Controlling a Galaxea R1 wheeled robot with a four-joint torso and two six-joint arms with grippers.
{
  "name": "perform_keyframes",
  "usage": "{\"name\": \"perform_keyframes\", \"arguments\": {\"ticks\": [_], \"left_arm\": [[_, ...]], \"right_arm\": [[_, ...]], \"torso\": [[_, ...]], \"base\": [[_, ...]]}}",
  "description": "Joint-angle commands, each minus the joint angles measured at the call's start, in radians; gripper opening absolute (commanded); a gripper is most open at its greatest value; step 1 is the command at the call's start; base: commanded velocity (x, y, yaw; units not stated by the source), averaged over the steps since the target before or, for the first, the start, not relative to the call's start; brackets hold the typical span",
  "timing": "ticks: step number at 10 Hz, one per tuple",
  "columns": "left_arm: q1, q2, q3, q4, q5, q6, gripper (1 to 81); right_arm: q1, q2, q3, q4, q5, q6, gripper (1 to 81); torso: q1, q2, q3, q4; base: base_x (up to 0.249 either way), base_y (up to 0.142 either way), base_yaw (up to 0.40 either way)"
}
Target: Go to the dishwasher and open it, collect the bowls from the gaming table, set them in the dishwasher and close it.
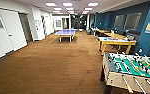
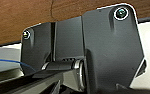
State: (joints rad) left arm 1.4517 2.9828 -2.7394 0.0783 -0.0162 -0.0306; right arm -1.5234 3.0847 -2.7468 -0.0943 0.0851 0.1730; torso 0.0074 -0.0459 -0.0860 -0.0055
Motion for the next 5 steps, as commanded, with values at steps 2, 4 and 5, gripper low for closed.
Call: {"name": "perform_keyframes", "arguments": {"ticks": [2,4,5], "left_arm": [[-0.043,-0.007,-0.003,-0.015,0.058,-0.003,81.1],[-0.041,-0.005,-0.003,-0.015,0.058,-0.005,81.1],[-0.041,-0.007,-0.002,-0.015,0.058,-0.003,81.1]], "right_arm": [[0.036,0.004,0.007,-0.009,-0.054,-0.001,81.1],[0.038,0.005,0.007,-0.009,-0.054,-0.003,81.1],[0.038,0.005,0.007,-0.009,-0.054,-0.003,81.1]], "torso": [[-0.003,-0.002,0.001,0.0],[-0.004,-0.002,0.001,0.0],[-0.003,-0.001,0.001,0.0]], "base": [[0.142,0.0,0.0],[0.141,0.0,0.0],[0.14,0.0,0.0]]}}
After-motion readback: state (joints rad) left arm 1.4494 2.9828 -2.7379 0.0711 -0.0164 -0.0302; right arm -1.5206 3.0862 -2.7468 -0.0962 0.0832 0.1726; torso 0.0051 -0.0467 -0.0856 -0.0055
